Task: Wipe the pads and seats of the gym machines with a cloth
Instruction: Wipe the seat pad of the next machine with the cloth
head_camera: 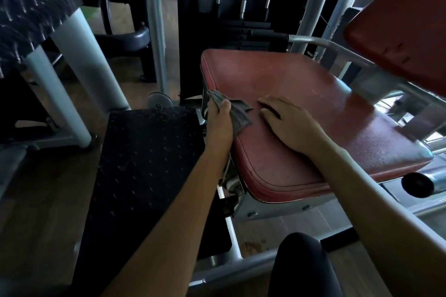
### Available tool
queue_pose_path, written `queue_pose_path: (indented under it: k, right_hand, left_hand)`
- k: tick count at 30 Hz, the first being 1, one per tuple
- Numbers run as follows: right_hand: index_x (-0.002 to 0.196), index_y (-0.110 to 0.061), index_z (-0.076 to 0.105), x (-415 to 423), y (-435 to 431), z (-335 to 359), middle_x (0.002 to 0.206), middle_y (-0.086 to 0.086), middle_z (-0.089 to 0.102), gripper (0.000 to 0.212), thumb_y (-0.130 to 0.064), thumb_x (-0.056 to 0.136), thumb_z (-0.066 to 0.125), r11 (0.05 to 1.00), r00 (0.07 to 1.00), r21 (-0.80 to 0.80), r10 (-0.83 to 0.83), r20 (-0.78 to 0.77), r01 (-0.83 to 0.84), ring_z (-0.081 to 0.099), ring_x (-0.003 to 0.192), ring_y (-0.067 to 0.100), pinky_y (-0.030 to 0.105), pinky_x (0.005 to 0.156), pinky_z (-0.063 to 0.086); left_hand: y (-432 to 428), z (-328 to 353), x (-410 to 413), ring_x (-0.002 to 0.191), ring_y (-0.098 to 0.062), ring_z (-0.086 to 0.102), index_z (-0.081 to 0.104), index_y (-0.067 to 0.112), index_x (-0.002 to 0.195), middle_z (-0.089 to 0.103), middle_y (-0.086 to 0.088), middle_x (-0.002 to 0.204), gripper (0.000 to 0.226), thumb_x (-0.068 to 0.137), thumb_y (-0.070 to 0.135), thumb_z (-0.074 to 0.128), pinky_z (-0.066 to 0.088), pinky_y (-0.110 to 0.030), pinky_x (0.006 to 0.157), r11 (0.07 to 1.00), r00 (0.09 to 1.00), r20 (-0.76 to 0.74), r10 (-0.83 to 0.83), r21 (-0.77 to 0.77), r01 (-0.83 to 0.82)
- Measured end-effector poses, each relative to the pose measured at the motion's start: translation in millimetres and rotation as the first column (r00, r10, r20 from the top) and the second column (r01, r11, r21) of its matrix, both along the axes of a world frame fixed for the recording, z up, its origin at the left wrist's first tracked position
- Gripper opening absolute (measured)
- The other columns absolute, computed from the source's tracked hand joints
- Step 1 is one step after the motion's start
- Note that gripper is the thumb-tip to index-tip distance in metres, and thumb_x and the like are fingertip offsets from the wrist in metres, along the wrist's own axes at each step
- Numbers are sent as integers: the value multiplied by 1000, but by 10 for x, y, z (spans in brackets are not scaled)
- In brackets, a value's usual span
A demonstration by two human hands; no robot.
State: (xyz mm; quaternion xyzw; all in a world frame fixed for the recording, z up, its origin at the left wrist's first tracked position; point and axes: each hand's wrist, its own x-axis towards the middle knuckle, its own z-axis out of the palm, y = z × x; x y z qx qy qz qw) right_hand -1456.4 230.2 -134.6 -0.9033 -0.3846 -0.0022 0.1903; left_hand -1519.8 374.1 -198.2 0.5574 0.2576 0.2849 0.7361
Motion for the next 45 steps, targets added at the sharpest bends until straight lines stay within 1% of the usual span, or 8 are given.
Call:
queue_pose_path:
  k: [4,7,12,16,22,25,36,45]
  right_hand:
    - [142,-36,43,-36,59,24,151,-12,38,42,-44,101,36,1000,1000,4,-14,-8,14,38,137,15,41,113,30]
    - [144,-36,40,-77,44,14,152,-12,35,43,-43,103,32,1000,1000,-17,-17,9,18,36,138,17,40,111,28]
    - [147,-34,37,-99,25,8,156,-12,31,45,-43,104,30,999,1000,-33,-17,6,17,34,141,17,40,113,26]
    - [147,-33,37,-114,39,29,155,-10,33,45,-43,104,30,999,1000,-40,-22,12,22,36,139,18,40,112,27]
    - [146,-34,38,-108,40,31,156,-10,31,44,-43,103,31,999,1000,-39,-27,16,27,35,141,19,40,112,26]
    - [146,-34,37,-115,44,33,156,-11,30,44,-43,103,31,999,1000,-43,-27,13,28,34,140,18,40,112,26]
    - [143,-34,42,-132,70,36,153,-9,36,42,-40,103,33,999,999,-34,-39,6,39,38,138,20,45,114,29]
    - [148,-32,38,-74,112,-33,157,-6,32,46,-41,104,31,998,999,-50,-37,9,37,30,144,17,42,119,22]
  left_hand:
    - [-578,-77,-493,134,-21,49,28,36,154,43,-2,153,80,81,65,45,41,-47,113,1000,1000,27,-4,-22,5]
    - [-845,-83,-710,133,-18,50,24,38,155,44,1,152,74,86,55,44,42,-43,112,998,993,112,-24,-58,30]
    - [-177,-49,-197,132,-23,49,24,23,157,41,-8,154,78,89,51,49,39,-43,113,998,998,-24,-64,-28,63]
    - [204,71,145,101,-19,60,39,13,150,55,-13,139,51,102,29,46,49,-28,76,998,997,-75,6,-55,-10]
    - [-461,58,-455,122,-21,57,37,29,152,53,-5,143,55,99,38,49,49,-36,102,999,999,-45,7,-32,-8]
    - [-702,55,-701,124,-17,56,28,32,155,51,1,144,55,103,32,46,48,-27,100,997,999,12,-31,-71,31]
    - [-64,113,-106,132,-28,50,28,25,155,45,-10,150,82,79,51,48,42,-48,112,995,999,-31,-35,-98,32]
    - [-588,-47,-504,140,-27,41,17,30,158,37,-8,156,67,99,43,46,34,-48,117,997,997,55,-46,-63,49]
